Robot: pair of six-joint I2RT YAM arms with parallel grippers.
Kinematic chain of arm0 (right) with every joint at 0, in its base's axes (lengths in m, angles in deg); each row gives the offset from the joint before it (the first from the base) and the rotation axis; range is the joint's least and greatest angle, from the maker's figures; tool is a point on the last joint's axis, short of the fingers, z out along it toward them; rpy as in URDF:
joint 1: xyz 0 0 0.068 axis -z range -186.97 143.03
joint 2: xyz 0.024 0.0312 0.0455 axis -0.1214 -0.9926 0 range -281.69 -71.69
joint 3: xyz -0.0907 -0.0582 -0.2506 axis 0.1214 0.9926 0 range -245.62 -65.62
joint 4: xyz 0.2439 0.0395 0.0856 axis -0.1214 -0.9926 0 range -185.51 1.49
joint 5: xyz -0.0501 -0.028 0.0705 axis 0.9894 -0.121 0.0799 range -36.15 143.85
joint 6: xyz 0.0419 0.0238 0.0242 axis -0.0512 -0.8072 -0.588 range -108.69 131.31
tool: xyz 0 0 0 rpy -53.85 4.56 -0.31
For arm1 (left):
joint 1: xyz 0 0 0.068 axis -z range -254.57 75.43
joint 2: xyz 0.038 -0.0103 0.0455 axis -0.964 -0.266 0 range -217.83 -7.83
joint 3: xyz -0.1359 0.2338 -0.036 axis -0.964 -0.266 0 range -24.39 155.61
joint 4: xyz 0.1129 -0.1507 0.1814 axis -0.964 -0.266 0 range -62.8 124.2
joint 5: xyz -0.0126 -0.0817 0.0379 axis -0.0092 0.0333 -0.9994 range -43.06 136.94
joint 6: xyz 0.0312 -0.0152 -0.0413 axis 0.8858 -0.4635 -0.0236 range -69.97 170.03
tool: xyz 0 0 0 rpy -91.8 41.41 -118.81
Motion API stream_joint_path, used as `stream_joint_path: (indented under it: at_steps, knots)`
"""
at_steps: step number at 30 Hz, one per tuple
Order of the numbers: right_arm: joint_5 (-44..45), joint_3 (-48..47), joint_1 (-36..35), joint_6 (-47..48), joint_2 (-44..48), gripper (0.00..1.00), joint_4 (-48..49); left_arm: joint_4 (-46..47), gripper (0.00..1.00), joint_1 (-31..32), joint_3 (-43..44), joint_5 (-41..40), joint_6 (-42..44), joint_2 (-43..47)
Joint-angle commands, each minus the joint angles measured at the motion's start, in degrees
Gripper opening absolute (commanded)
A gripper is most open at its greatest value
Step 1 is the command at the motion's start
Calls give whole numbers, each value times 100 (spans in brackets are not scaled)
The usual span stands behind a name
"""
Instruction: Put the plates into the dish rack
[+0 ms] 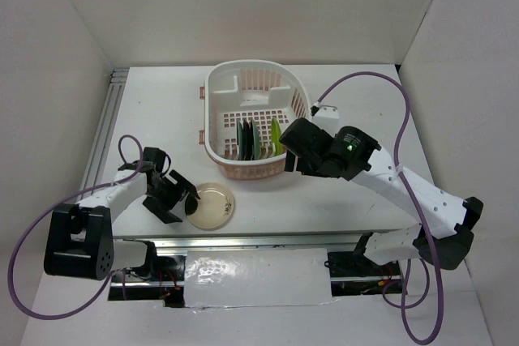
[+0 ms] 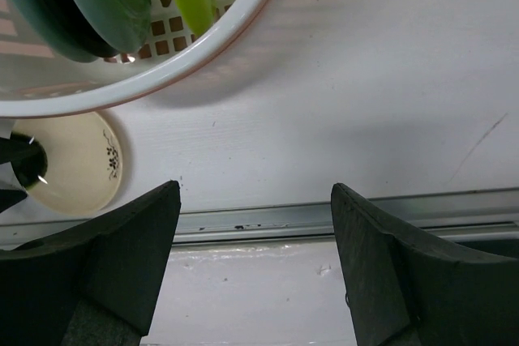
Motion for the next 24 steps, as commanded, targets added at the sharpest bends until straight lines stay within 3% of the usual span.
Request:
stream_joint_path:
  at_steps: [1,5,13,19,21,24]
  knots:
    - [55,78,47,-111,306,82,139,719,99,25,-297,-67,-100,-248]
    - [82,193,126,-85,368,82,139,1080,93,77,-552,38,-135,-153]
    - [73,254,205,-41,403,82,210,1046,63,78,-755,-50,-206,498]
    - [108,246,214,-102,447,82,175,800,13,87,-587,-182,-109,446]
    - [99,237,214,-120,456,82,131,703,2,87,-509,-208,-56,516]
    - [108,246,214,-155,465,82,78,492,0,78,-403,-322,49,691]
